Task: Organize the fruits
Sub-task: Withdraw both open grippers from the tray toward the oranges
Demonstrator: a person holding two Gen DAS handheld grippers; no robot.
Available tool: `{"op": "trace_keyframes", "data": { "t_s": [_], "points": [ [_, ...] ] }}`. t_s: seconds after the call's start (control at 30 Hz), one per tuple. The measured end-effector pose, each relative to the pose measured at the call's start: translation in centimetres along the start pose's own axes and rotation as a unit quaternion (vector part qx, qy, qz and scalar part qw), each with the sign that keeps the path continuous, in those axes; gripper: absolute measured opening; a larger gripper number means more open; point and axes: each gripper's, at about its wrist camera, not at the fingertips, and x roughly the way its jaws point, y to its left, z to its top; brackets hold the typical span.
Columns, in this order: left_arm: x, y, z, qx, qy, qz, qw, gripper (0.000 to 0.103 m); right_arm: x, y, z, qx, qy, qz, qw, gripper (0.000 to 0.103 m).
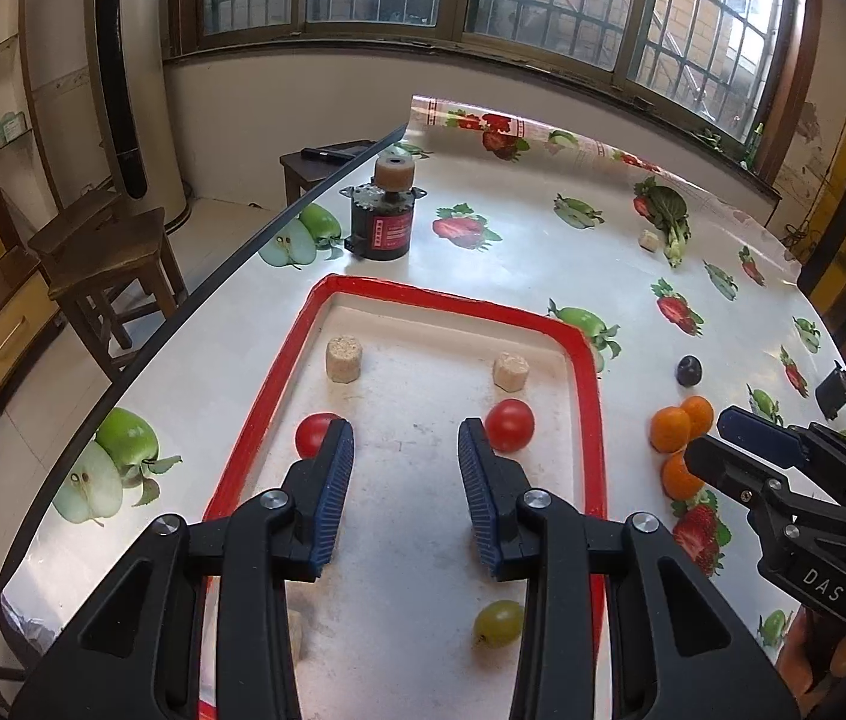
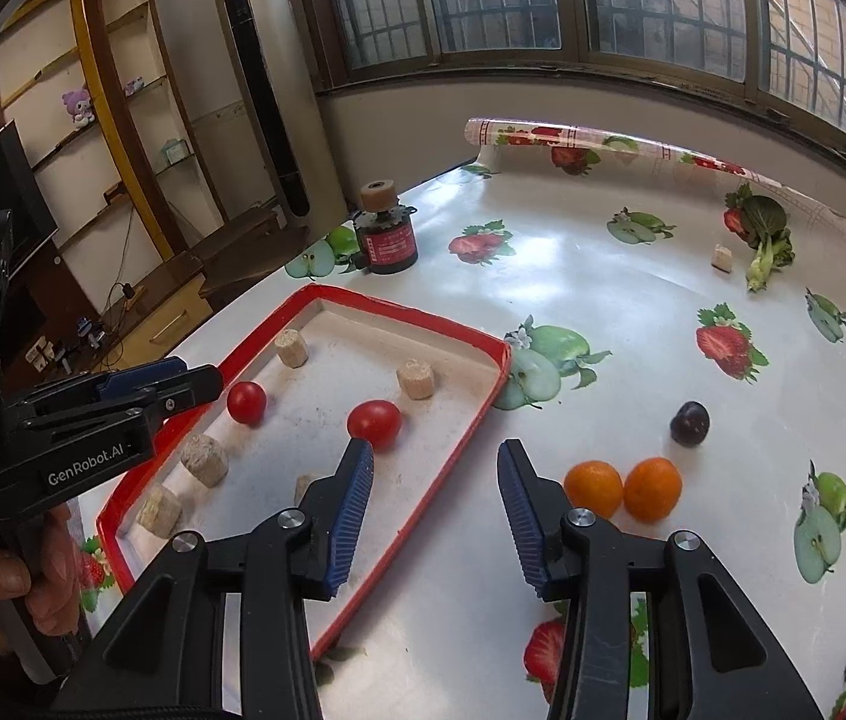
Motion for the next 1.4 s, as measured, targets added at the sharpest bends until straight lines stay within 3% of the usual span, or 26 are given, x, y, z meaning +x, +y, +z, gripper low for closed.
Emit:
{"op": "trace_keyframes", "data": {
  "t_s": [0.23, 0.37, 0.8, 1.4],
  "points": [
    [-2.0, -2.0, -1.0, 0.016, -0.012, -0.013, 0.9997, 0.034, -3.2, -1.9, -2.3, 0.014, -0.011, -0.016, 1.0, 0.045],
    [-3.2, -3.0, -1.4, 0.023, -0.026, -0.016, 0.9993, 0.05, -5.2, -3.5, -3.5, 0.025, -0.019, -0.031, 0.999, 0.045],
    [-4.9, -7.4, -2.5, 0.062, -0.031, -0.05, 0.9963, 0.05, -10.6, -8.0, -6.6, 0.056, -0.039, -0.082, 0.994, 0.046],
    [-4.0, -10.6, -3.8, 0.082, -0.002, -0.079, 0.9935, 0.05, -12.2, -10.3, -7.8, 0.071, -0.045, -0.098, 0.992, 0.048]
  ]
}}
